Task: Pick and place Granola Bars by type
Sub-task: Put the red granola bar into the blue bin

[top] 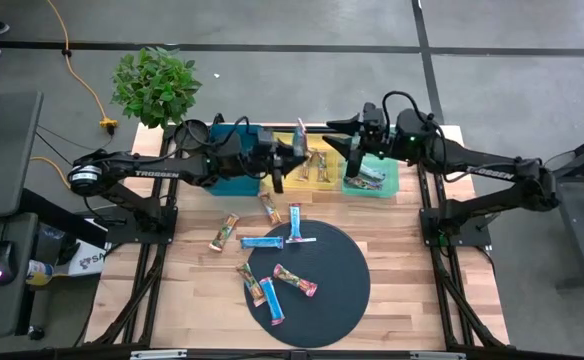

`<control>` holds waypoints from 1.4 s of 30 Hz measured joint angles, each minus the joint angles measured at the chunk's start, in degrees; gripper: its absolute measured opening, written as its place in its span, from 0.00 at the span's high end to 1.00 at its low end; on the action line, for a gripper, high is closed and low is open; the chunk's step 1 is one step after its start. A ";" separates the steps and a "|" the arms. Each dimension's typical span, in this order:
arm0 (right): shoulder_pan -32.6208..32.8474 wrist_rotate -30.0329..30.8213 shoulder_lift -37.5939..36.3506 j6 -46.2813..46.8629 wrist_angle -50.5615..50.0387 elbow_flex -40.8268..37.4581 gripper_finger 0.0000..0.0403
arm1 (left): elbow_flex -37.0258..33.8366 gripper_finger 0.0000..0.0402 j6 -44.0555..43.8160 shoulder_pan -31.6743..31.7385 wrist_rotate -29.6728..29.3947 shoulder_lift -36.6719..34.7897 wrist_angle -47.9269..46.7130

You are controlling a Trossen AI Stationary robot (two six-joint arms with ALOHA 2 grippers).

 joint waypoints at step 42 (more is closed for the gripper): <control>5.25 9.08 -1.77 20.35 -42.43 0.00 0.53 | 0.02 0.73 -25.66 21.39 -6.76 10.87 -63.50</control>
